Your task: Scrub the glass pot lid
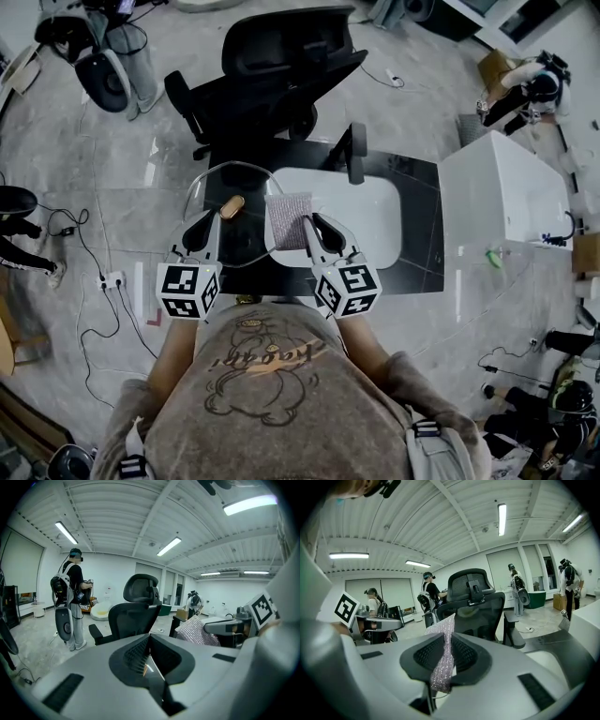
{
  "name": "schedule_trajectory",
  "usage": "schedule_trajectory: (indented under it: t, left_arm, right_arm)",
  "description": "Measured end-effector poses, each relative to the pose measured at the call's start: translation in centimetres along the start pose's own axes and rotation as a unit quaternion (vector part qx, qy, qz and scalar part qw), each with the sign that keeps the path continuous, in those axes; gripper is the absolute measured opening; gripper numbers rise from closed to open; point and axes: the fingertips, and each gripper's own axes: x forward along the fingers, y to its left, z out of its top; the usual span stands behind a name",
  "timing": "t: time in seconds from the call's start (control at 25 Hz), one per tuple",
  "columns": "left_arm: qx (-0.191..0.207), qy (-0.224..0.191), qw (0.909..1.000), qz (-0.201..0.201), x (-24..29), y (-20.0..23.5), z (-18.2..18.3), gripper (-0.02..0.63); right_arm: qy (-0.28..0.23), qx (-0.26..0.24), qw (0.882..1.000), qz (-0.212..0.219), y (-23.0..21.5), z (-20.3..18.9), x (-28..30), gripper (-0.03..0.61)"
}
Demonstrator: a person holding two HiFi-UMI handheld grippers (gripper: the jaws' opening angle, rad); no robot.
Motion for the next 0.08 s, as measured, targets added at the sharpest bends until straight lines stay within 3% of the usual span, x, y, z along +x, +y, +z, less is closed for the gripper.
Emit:
schedule_trajectory:
  t: [0.08]
  left_arm:
    - [0.0,0.002,1.0,-0.002,0.06,-0.11,0.01,0.018]
  right_arm:
    - [0.0,0.001,1.0,0.0,0.0,0.03,-0.1,0.063]
